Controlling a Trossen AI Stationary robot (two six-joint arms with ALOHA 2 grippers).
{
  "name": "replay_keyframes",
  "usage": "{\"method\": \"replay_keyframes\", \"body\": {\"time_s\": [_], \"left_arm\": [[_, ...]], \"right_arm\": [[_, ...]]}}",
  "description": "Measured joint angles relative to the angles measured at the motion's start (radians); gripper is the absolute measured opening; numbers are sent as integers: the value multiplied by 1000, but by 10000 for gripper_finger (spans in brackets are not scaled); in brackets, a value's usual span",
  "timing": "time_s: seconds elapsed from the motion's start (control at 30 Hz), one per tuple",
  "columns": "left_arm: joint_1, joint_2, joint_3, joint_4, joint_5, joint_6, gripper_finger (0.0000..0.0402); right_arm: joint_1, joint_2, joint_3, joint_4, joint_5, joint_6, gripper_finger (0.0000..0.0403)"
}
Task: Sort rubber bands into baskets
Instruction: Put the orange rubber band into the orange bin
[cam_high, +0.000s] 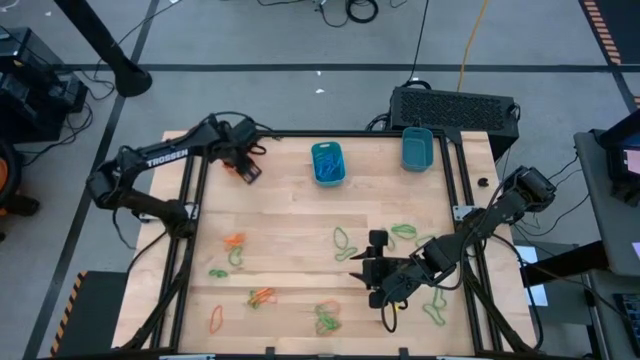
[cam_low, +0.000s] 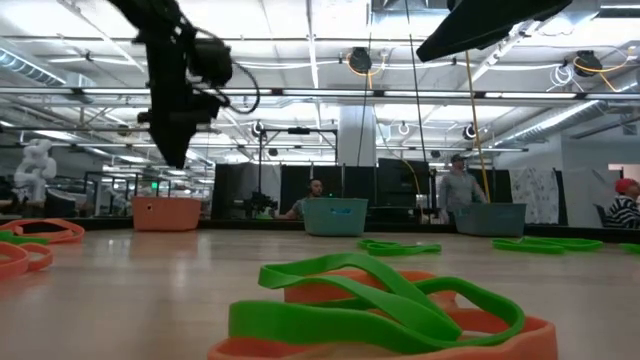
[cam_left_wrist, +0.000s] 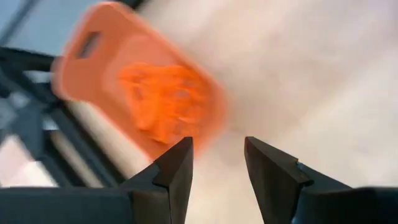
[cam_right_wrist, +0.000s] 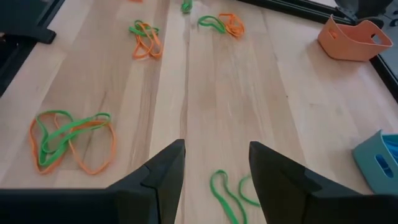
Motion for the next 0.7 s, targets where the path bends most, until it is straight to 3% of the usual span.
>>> {"method": "replay_keyframes", "body": {"time_s": [0.3,0.5,0.6,0.7], "left_arm": [[-445,-72,44,-51,174,-102,153],[-767,-55,43,-54,149,-301,153],[-873,-18,16,-65,135,-385,153],[-952,32,-16,-37,200,-410,153]], "right_arm": [[1,0,0,44,-18,-1,171],[1,0,0,49,-31,0,171],[1,0,0,52,-31,5,171],[1,0,0,56,-31,6,171]]}}
